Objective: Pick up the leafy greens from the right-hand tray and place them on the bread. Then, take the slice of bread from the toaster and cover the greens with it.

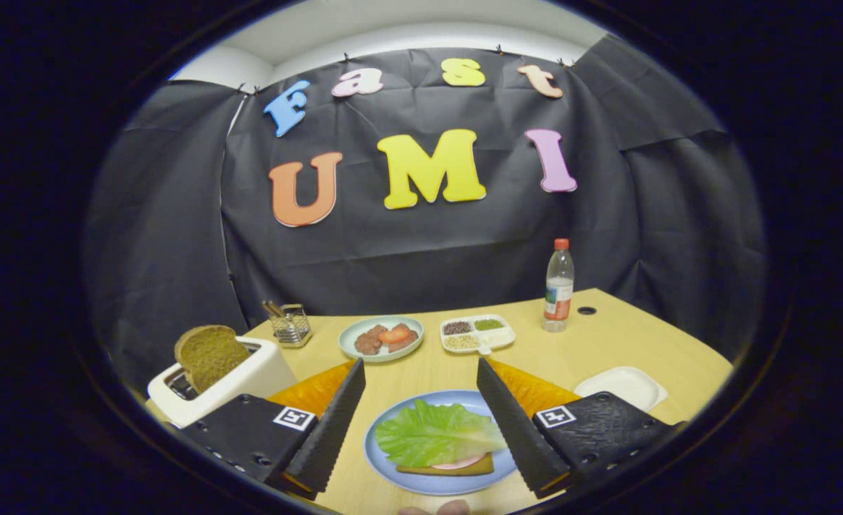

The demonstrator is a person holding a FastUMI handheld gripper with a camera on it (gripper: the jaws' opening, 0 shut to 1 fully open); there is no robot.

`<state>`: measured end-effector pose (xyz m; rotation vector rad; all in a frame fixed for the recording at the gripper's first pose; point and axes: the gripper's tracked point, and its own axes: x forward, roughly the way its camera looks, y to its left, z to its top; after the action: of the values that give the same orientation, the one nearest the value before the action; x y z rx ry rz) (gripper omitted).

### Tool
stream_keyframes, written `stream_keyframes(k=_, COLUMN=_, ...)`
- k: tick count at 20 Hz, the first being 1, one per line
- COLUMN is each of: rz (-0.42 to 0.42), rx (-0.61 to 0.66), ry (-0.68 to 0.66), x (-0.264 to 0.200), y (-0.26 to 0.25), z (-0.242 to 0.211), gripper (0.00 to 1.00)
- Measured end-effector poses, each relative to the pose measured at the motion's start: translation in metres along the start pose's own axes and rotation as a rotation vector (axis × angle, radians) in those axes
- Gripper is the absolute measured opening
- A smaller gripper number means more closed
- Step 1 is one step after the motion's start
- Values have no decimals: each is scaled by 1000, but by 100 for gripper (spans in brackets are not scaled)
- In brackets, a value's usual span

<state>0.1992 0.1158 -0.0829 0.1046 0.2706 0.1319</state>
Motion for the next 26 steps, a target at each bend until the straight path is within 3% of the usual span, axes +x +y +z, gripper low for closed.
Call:
stream_keyframes(k=8, rz=103, rx=-40, ry=-113, x=-62, y=113, z=53, gripper=96)
stream_keyframes(k=14, rz=131, rx=-32, ry=-42, x=-46, y=195, z=21, gripper=96)
stream_keyframes(k=18, rz=93, rx=-52, ry=41, x=-22, y=211, z=-10, gripper=96)
stream_keyframes(k=21, rz=71, rx=-47, ry=101, x=-8, y=214, z=-28, gripper=90)
stream_keyframes(k=26, rz=40, rx=-53, ry=165, x=8, y=211, z=-46, gripper=58)
